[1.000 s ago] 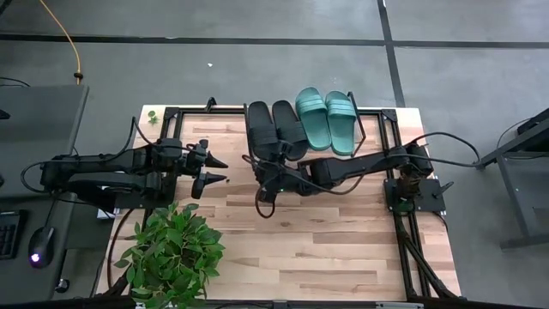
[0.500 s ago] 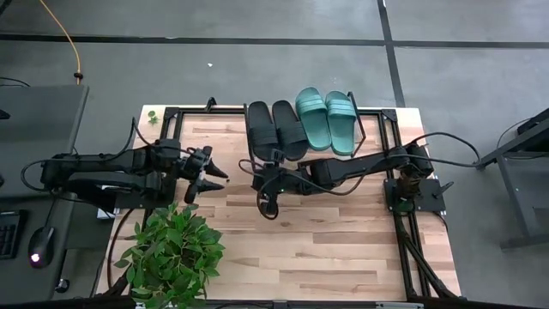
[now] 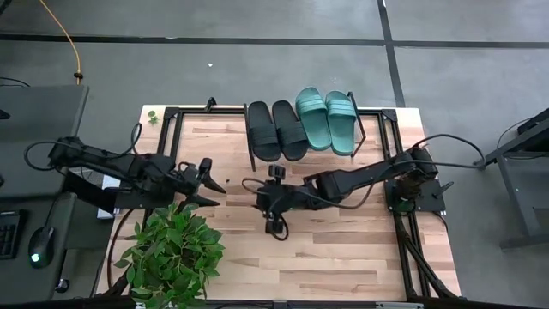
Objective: Pick and place slides into the shelf
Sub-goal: Return to Home Position
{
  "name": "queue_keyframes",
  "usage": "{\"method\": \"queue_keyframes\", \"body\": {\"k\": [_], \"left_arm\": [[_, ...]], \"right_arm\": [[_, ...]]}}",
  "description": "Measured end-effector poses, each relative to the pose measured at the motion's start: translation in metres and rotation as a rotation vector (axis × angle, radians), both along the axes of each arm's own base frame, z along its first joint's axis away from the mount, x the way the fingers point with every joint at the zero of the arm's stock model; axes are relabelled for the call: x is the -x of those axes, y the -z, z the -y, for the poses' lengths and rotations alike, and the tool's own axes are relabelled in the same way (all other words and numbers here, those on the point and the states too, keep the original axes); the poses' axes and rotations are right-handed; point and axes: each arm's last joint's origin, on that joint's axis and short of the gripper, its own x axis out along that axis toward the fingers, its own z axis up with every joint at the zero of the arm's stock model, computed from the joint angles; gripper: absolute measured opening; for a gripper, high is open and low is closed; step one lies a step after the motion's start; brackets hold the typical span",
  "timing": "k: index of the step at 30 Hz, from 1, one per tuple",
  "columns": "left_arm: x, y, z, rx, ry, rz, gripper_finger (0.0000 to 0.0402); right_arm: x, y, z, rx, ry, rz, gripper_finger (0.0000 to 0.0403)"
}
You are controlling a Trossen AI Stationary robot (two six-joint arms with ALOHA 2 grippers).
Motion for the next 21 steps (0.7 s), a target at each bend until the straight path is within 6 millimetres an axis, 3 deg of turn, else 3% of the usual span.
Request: {"method": "queue_keyframes", "body": {"k": [15,21], "left_arm": [[0.001,-0.002,0.008,0.024,0.007,0.019,0.0177],[0.001,-0.002,0.008,0.021,0.008,0.016,0.0177]], "right_arm": [[0.054,-0.053,-0.031,-0.026,-0.079,0.089,0.0156],[0.065,-0.057,-0.035,0.019,-0.06,0.072,0.0156]]}}
